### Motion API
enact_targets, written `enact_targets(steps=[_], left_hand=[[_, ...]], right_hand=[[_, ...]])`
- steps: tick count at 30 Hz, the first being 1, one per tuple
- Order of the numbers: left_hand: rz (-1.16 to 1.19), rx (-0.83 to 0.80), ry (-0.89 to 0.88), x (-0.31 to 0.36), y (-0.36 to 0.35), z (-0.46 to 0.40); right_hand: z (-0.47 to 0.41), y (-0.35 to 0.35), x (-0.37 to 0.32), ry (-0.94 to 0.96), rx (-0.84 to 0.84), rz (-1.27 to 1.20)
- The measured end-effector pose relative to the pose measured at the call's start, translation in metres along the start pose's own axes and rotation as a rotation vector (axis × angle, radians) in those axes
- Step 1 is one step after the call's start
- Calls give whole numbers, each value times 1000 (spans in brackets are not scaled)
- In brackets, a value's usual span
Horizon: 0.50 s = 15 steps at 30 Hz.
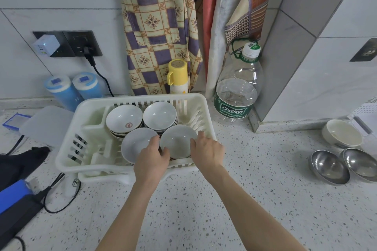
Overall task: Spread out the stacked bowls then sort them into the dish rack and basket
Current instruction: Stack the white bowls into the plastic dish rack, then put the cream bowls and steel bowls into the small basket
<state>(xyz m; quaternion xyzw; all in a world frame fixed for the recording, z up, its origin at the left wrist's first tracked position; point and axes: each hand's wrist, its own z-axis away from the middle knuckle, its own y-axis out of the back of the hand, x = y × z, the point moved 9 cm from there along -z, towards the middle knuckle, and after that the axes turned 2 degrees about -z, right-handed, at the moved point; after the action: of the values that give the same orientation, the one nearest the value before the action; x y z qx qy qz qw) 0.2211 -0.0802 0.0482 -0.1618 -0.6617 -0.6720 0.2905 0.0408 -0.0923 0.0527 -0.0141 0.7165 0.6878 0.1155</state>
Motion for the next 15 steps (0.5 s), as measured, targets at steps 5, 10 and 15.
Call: enact_targets(steps=[5, 10, 15], left_hand=[[57, -3, 32, -4, 4, 11], [316, -31, 4, 12, -7, 23], [591, -62, 4, 42, -33, 45]], right_hand=[[5, 3, 7, 5, 34, -186], [24, 8, 28, 79, 5, -807], [49, -1, 79, 25, -187, -1087]])
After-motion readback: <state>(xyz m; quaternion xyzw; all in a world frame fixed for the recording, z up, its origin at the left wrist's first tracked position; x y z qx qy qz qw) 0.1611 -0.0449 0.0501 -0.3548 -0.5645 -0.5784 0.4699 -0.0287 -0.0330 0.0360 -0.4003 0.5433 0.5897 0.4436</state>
